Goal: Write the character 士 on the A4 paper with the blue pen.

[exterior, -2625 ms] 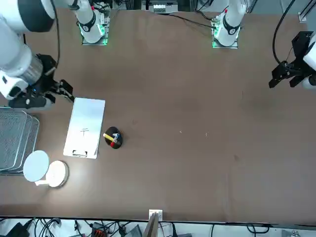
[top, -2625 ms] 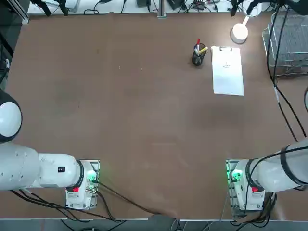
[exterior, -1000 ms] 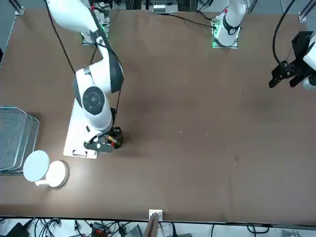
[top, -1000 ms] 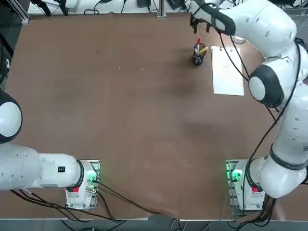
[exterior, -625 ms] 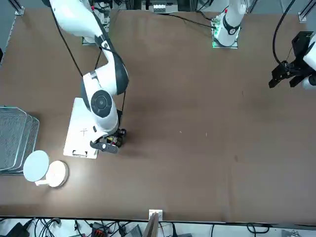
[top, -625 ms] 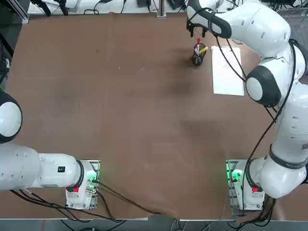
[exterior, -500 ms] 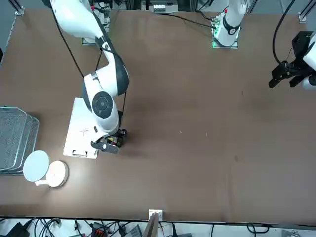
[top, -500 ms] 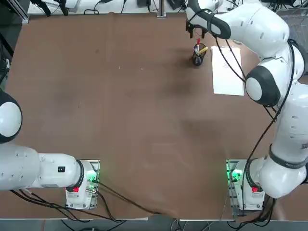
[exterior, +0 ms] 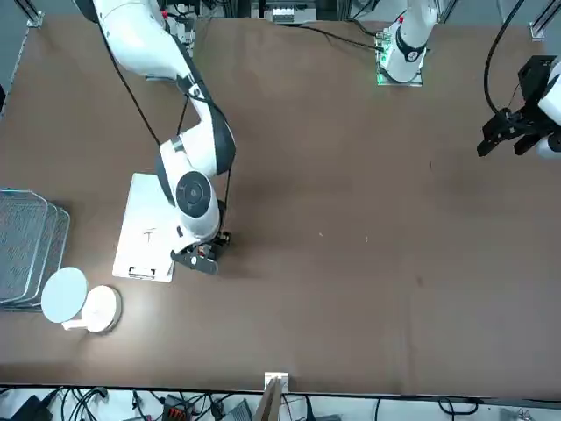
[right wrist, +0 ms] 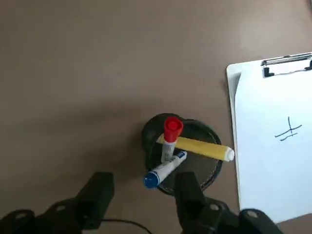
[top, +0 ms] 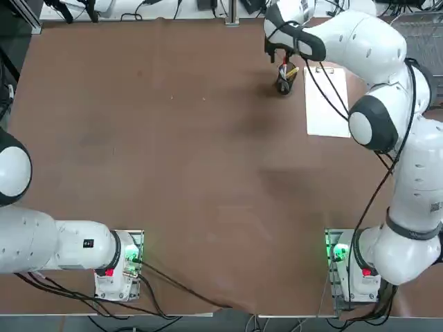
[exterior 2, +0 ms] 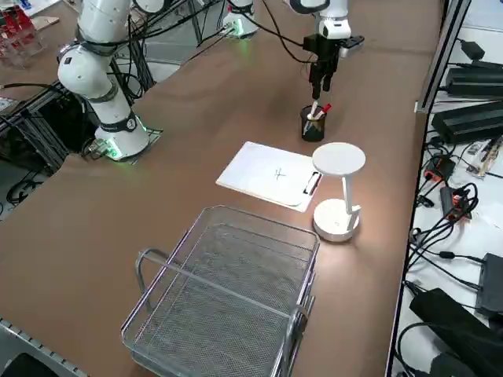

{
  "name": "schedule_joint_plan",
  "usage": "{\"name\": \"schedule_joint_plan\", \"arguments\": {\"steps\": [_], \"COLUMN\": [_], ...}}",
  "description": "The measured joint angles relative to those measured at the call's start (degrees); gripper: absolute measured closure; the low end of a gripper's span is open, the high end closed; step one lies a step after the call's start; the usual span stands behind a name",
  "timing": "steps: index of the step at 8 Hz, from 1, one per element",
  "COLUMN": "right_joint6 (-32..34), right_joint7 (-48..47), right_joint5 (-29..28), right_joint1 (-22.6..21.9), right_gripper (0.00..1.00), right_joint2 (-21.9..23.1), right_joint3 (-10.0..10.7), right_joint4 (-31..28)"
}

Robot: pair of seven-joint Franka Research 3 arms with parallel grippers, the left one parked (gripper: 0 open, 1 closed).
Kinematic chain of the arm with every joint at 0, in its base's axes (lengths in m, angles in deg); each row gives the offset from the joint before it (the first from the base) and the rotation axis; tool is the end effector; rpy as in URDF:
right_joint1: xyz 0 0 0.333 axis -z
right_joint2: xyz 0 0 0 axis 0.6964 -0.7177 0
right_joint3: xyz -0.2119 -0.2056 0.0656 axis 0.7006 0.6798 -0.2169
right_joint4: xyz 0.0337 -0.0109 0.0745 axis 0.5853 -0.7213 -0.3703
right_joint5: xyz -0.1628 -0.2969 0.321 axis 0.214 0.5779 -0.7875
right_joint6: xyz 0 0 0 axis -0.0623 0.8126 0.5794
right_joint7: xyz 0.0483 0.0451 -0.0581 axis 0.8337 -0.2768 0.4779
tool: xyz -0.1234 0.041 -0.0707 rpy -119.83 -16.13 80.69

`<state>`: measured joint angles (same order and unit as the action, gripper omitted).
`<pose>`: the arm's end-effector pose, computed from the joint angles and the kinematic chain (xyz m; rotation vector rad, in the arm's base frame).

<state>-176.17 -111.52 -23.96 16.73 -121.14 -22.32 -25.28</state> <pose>0.7138 0.3496 0.2326 2.9347 -0.3532 -0.0008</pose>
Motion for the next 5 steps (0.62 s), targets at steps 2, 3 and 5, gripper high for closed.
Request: {"name": "schedule_joint_plan", "arguments": {"steps": [2,3,5], "right_joint6": [-0.87,-0.98,-1.00], "right_joint7": [-0.38,-0.44,-0.56], "right_joint5": [1.47,1.63,1.67], "right_joint1": [0.00,0.00,0.00], "right_gripper": [0.27,0.28,0.35], "right_joint2": [-0.75,-0.82,-0.82], "right_joint3": [-0.05,-0.15,-0.35], "right_joint4": [-1.11,-1.47,-1.70]}}
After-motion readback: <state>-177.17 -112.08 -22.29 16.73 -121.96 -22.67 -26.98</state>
